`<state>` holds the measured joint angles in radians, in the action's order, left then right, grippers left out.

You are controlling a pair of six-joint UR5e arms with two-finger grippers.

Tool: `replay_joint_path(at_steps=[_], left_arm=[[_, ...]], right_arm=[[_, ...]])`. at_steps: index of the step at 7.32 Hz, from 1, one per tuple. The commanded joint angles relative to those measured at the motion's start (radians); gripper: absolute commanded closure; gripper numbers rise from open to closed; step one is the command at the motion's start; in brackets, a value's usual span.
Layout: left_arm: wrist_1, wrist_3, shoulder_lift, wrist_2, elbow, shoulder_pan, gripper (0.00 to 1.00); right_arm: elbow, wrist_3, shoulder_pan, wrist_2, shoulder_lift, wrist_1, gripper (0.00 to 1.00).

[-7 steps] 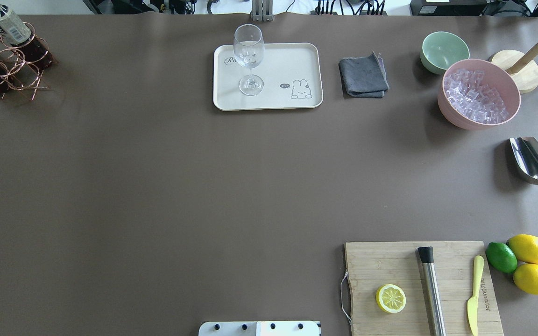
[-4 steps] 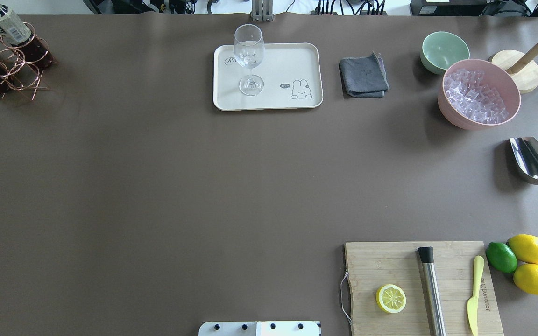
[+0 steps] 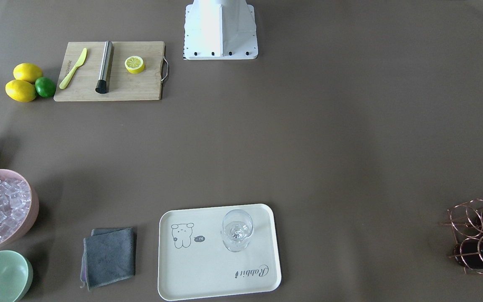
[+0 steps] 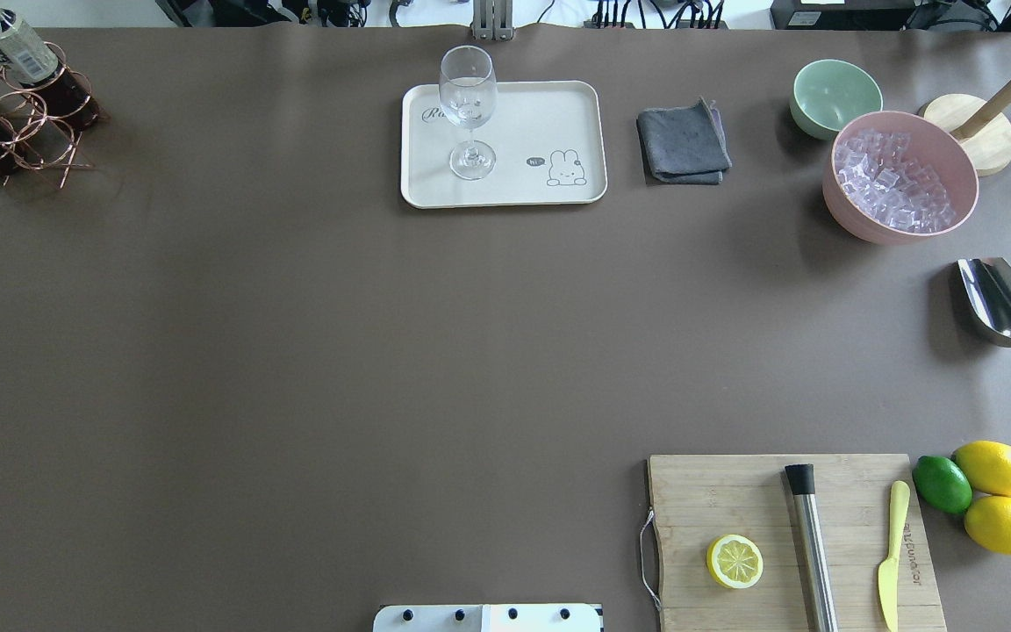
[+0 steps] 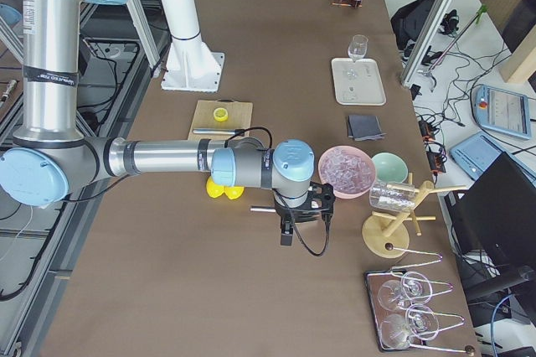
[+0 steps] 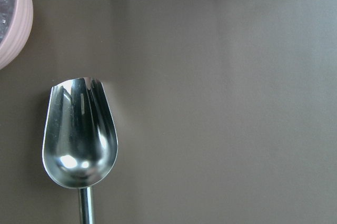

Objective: Take tea from basket to plate

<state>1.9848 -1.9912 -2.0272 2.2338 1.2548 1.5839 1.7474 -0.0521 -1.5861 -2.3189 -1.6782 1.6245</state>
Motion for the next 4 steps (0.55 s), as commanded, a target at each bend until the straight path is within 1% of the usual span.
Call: replay_joint_path(at_steps=[1, 3, 4], left_arm=[[0.078, -0.011, 0.001, -0.002, -0.046, -0.024, 0.06], [0.107, -0.027, -0.016, -0.016, -0.074, -0.048, 0.07], [0.117, -0.040, -0.021, -0.031, -0.078, -0.058, 0.12]], right_arm=[[0.003, 0.000, 0.000, 0.000, 0.000, 0.000, 0.00], [0.007, 0.000, 0.000, 0.000, 0.000, 0.000, 0.00], [0.008, 0.000, 0.000, 0.000, 0.000, 0.000, 0.00]])
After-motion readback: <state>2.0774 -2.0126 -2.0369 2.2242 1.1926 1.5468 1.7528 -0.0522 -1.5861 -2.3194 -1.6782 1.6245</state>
